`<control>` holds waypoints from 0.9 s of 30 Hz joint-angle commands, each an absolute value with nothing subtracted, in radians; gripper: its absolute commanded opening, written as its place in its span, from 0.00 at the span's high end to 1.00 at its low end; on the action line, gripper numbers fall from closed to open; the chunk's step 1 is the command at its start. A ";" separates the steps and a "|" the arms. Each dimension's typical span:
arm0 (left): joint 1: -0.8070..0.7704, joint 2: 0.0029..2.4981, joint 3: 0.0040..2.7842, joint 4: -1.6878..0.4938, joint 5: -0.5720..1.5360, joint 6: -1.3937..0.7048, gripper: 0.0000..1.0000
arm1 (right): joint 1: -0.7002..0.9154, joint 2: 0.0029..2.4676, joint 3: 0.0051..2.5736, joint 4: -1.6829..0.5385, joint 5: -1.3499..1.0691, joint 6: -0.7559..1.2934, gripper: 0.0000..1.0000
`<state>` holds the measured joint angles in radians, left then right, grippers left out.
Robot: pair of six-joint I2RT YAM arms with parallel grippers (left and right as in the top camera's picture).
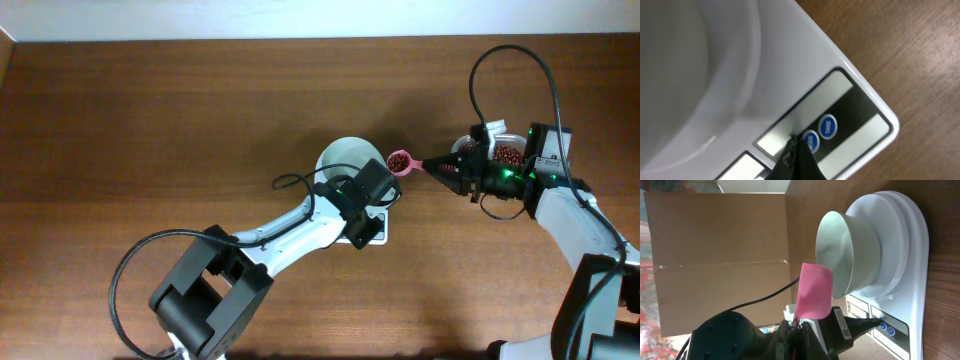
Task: Scoop and weigh 50g on scale
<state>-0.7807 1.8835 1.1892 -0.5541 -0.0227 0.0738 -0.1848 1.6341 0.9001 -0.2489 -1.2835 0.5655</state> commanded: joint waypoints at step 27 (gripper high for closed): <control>-0.784 1.898 1.174 -0.550 -0.023 0.061 1.00 | -0.175 1.641 0.902 -0.246 -1.271 0.555 0.96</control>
<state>-0.7807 1.8862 1.1885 -0.5385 -0.0299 0.0673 -0.1848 1.6341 0.9001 -0.2489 -1.2728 0.5655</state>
